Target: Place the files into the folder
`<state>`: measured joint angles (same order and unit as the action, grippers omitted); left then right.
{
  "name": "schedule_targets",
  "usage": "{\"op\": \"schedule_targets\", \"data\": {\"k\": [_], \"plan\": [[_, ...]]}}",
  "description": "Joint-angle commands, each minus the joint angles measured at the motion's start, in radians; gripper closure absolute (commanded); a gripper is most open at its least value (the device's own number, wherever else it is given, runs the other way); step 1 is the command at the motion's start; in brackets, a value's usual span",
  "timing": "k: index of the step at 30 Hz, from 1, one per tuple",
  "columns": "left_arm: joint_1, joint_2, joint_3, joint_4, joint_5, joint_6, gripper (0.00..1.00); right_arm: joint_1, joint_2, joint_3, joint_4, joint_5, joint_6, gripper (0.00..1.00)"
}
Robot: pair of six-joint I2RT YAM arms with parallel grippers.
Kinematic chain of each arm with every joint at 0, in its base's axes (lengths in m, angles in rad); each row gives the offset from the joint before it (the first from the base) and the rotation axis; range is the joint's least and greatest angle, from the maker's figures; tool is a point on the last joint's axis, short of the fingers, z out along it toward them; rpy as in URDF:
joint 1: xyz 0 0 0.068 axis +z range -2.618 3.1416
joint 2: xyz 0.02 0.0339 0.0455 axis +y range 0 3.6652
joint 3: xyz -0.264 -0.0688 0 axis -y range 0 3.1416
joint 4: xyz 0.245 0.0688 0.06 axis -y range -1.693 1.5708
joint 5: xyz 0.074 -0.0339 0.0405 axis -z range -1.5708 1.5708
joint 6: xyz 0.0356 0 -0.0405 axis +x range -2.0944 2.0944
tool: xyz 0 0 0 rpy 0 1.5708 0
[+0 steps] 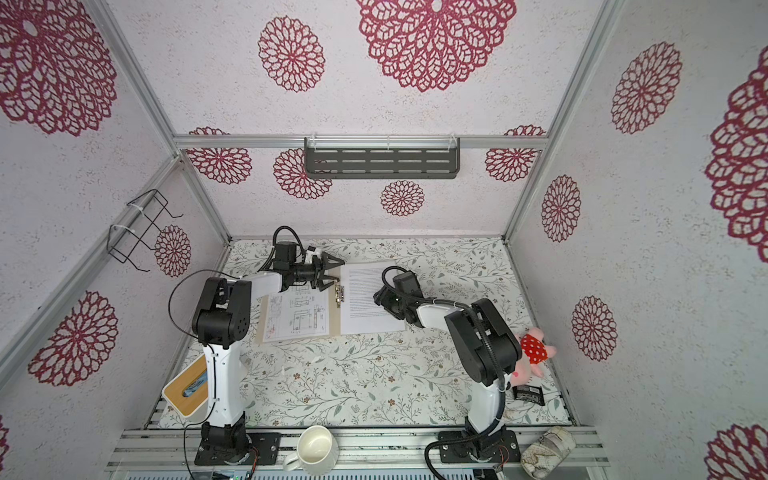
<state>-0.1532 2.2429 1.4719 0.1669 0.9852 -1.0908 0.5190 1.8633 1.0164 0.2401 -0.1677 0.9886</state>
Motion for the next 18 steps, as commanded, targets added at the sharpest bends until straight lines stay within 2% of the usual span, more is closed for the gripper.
{"op": "schedule_targets", "data": {"k": [1,11,18], "plan": [[-0.015,-0.06,-0.025,0.057,0.006,-0.003,0.12,0.019,-0.036,0.017,-0.007,0.026,0.01,0.35],[0.002,-0.142,-0.12,0.059,-0.039,0.004,0.13,0.056,-0.025,0.046,-0.031,0.035,0.019,0.35],[0.038,-0.155,-0.081,-0.151,-0.098,0.112,0.18,0.069,0.0,0.09,-0.019,0.018,0.058,0.37]]}}
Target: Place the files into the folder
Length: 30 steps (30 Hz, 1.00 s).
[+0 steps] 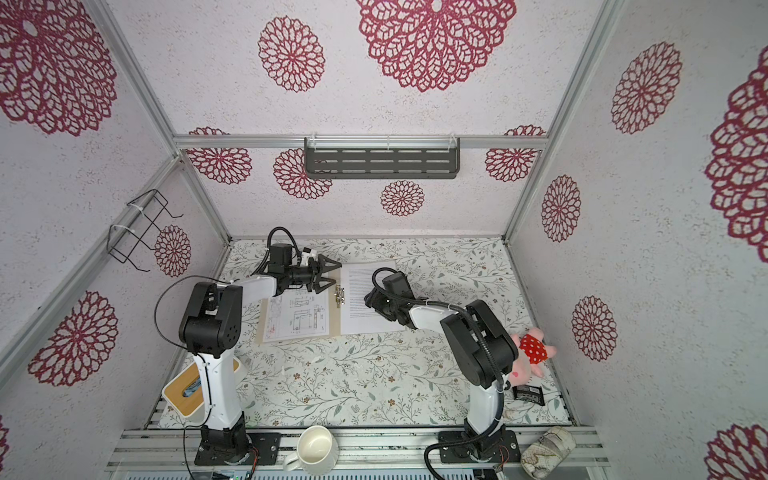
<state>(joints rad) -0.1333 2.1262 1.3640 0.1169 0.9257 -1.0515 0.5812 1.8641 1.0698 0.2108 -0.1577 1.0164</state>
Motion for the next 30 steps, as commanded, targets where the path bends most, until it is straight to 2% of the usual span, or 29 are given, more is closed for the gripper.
{"op": "schedule_targets", "data": {"k": [1,4,10,20,30], "plan": [[0.02,-0.034,0.038,-0.145,-0.047,0.1,0.2,0.008,0.004,0.046,0.006,0.006,0.034,0.37],[0.023,-0.011,0.081,-0.276,-0.063,0.166,0.28,0.01,0.021,0.067,-0.001,0.0,0.041,0.38],[0.024,0.019,0.107,-0.388,-0.103,0.246,0.58,0.011,0.037,0.078,-0.006,-0.008,0.048,0.39],[0.02,0.073,0.153,-0.46,-0.147,0.301,0.71,0.011,0.051,0.096,-0.027,-0.013,0.045,0.39],[-0.003,0.13,0.197,-0.456,-0.158,0.288,0.76,0.011,0.05,0.091,-0.045,-0.019,0.039,0.39]]}}
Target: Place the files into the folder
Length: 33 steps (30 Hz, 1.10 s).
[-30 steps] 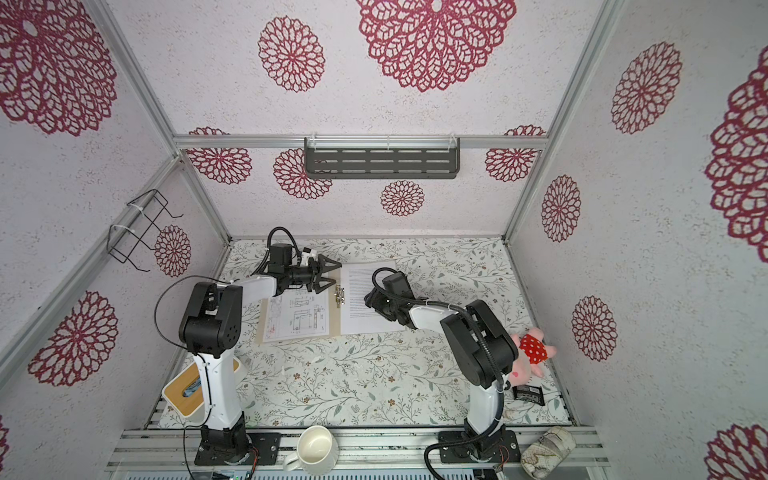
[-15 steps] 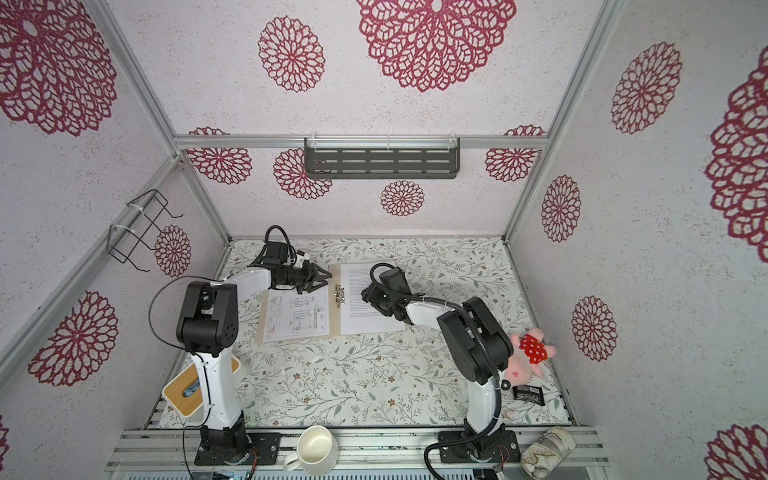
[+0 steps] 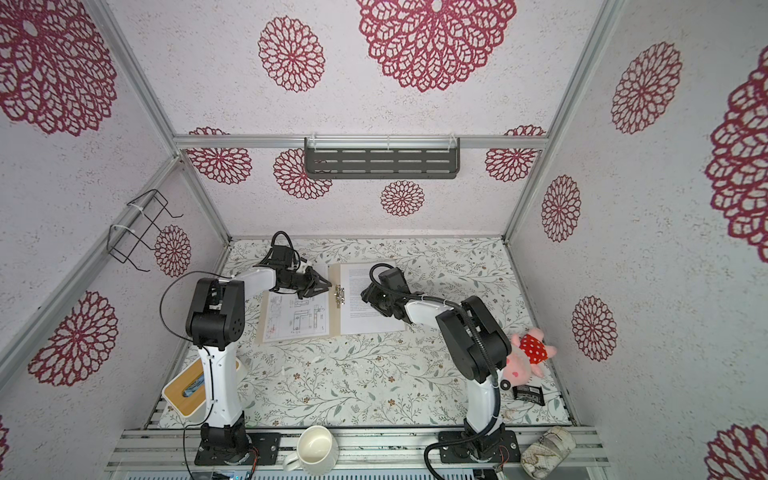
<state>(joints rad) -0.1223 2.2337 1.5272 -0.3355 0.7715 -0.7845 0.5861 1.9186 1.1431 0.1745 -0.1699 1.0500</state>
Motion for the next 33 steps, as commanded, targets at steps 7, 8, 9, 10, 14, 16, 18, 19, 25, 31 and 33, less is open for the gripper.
{"op": "schedule_targets", "data": {"k": [7,8,9,10,14,16,18,19,25,31,33], "plan": [[-0.028,0.051,0.057,0.012,-0.017,-0.002,0.8,0.005,-0.009,0.017,-0.021,-0.01,0.001,0.39],[-0.029,0.055,0.059,0.014,-0.017,-0.005,0.8,0.004,-0.01,0.015,-0.021,-0.011,-0.002,0.39],[-0.03,0.057,0.059,0.014,-0.019,-0.007,0.8,0.004,-0.011,0.016,-0.023,-0.011,-0.004,0.39],[-0.031,0.057,0.057,0.019,-0.021,-0.01,0.8,0.005,-0.012,0.016,-0.025,-0.012,-0.004,0.39],[-0.036,0.064,0.06,0.026,-0.031,-0.018,0.79,0.004,-0.012,0.015,-0.03,-0.012,-0.008,0.39],[-0.037,0.068,0.063,0.028,-0.034,-0.018,0.78,0.004,-0.012,0.015,-0.031,-0.013,-0.011,0.39],[-0.039,0.072,0.064,0.027,-0.034,-0.019,0.78,0.004,-0.013,0.013,-0.032,-0.014,-0.011,0.39],[-0.04,0.075,0.064,0.029,-0.034,-0.019,0.77,0.004,-0.014,0.013,-0.033,-0.014,-0.013,0.39],[-0.043,0.077,0.063,0.032,-0.045,-0.022,0.77,0.004,-0.017,0.009,-0.035,-0.011,-0.011,0.39],[-0.049,0.078,0.068,0.033,-0.06,-0.034,0.82,0.004,-0.018,0.009,-0.033,-0.008,-0.01,0.39],[-0.05,0.081,0.068,0.032,-0.065,-0.04,0.83,0.005,-0.02,0.008,-0.033,-0.008,-0.01,0.39]]}}
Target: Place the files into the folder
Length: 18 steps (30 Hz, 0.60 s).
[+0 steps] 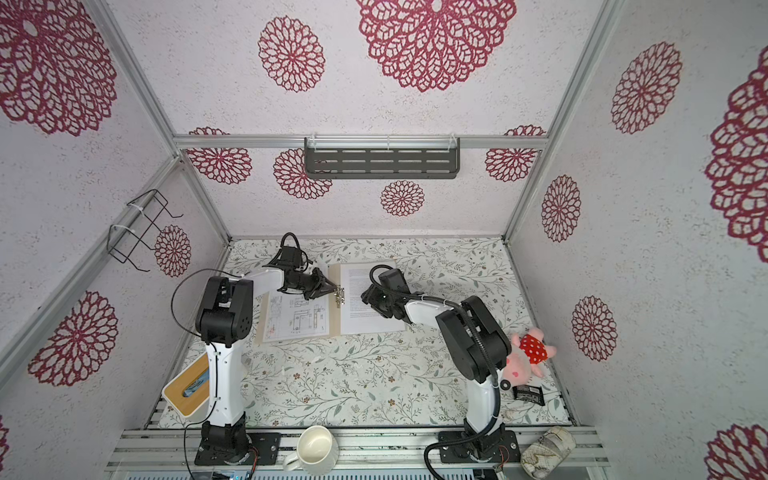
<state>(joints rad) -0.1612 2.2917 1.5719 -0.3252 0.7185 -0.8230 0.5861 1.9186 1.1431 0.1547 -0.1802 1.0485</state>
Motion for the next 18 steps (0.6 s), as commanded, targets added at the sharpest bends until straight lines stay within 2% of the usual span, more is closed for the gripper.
{"op": "schedule_targets", "data": {"k": [1,18], "plan": [[-0.012,0.025,0.023,0.022,-0.013,-0.005,0.84,0.005,-0.021,0.007,-0.014,0.002,-0.009,0.39],[-0.026,0.012,-0.02,0.068,-0.026,-0.086,0.9,0.006,-0.033,0.025,0.004,-0.02,0.008,0.39]]}}
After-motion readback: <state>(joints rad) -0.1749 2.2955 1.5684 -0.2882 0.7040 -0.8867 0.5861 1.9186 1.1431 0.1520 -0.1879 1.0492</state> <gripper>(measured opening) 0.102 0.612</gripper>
